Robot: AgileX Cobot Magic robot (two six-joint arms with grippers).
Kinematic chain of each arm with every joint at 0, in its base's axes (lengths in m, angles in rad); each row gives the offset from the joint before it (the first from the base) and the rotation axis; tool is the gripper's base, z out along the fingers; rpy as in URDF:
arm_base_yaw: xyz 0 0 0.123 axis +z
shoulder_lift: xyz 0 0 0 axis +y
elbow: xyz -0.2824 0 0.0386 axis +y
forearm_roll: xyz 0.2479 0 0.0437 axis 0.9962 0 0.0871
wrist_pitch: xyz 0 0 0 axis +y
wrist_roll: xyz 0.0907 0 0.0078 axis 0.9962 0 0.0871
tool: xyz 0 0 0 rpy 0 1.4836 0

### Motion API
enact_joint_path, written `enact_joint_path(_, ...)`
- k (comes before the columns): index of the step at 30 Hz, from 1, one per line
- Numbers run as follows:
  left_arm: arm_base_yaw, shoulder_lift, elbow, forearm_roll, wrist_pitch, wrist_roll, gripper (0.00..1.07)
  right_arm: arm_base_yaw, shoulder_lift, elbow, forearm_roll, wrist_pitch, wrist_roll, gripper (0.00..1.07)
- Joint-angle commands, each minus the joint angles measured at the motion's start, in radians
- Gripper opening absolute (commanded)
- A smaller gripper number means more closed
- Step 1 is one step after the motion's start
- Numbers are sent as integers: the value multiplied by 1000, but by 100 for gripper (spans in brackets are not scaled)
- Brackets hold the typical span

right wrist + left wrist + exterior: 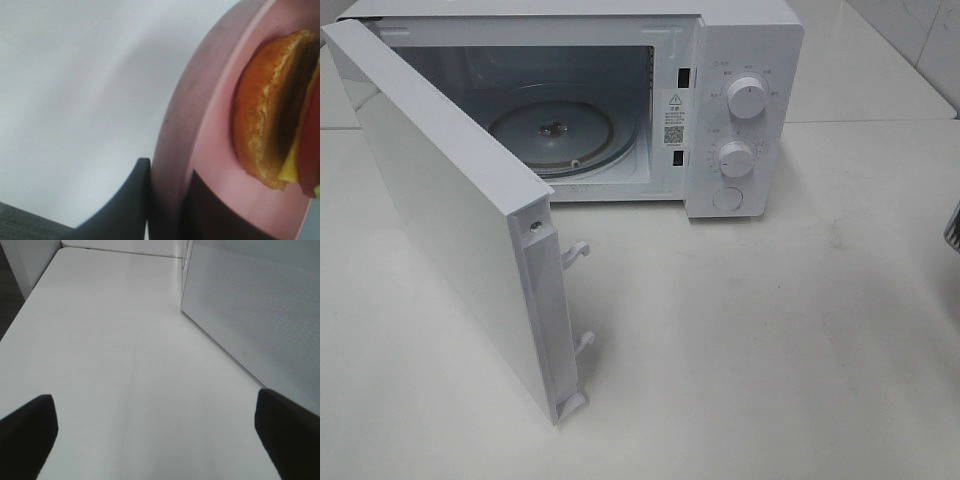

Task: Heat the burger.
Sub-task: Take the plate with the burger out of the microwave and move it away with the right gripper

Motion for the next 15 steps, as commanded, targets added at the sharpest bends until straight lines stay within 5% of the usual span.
enact_joint_path(1, 0, -15, 2, -1, -13, -5, 100, -1, 78, -60, -88, 55, 118, 0)
enact_joint_path(15, 0, -15, 2, -1, -13, -5, 100, -1, 253, -190, -94, 147, 355, 0)
